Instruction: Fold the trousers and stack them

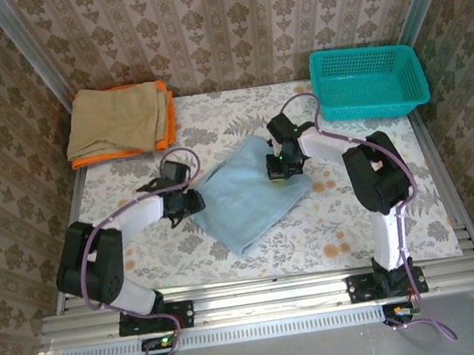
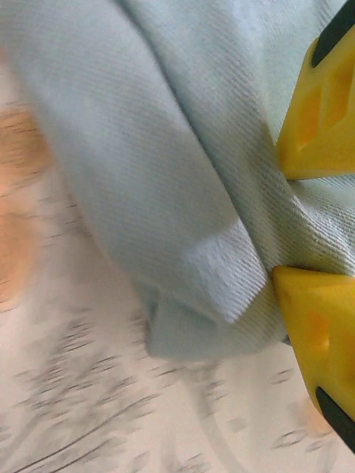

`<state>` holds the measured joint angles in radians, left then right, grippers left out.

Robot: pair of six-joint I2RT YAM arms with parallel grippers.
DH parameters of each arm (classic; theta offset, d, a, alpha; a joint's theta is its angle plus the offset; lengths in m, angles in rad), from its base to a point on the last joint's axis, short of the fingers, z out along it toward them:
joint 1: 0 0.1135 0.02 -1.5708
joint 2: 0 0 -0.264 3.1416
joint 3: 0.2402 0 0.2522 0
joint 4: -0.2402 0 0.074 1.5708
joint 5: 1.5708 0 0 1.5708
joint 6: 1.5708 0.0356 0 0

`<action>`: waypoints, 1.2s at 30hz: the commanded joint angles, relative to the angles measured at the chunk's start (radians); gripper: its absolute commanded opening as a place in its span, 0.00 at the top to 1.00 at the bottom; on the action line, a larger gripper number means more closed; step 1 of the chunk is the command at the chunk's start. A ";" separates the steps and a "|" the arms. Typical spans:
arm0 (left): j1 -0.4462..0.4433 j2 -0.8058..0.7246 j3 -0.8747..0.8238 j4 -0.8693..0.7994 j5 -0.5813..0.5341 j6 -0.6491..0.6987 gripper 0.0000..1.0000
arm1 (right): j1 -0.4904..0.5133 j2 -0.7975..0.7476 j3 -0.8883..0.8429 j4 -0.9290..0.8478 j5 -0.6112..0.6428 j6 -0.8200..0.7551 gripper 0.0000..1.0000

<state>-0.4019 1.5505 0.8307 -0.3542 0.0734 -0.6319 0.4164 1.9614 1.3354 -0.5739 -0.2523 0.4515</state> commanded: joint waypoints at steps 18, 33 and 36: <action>0.229 -0.025 0.239 -0.069 0.072 0.174 0.31 | 0.053 -0.296 -0.123 -0.006 -0.055 0.098 0.80; 0.647 0.025 -0.082 1.043 0.404 -0.389 0.00 | 0.033 -0.259 -0.133 0.107 -0.094 0.094 0.73; 0.670 0.174 -0.051 1.260 0.424 -0.489 0.00 | 0.029 -0.256 -0.140 0.104 -0.096 0.084 0.70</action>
<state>0.2562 1.6360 0.7494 0.5827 0.4126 -0.9653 0.4511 1.7012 1.2114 -0.4927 -0.3286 0.5560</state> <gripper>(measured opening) 0.997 0.293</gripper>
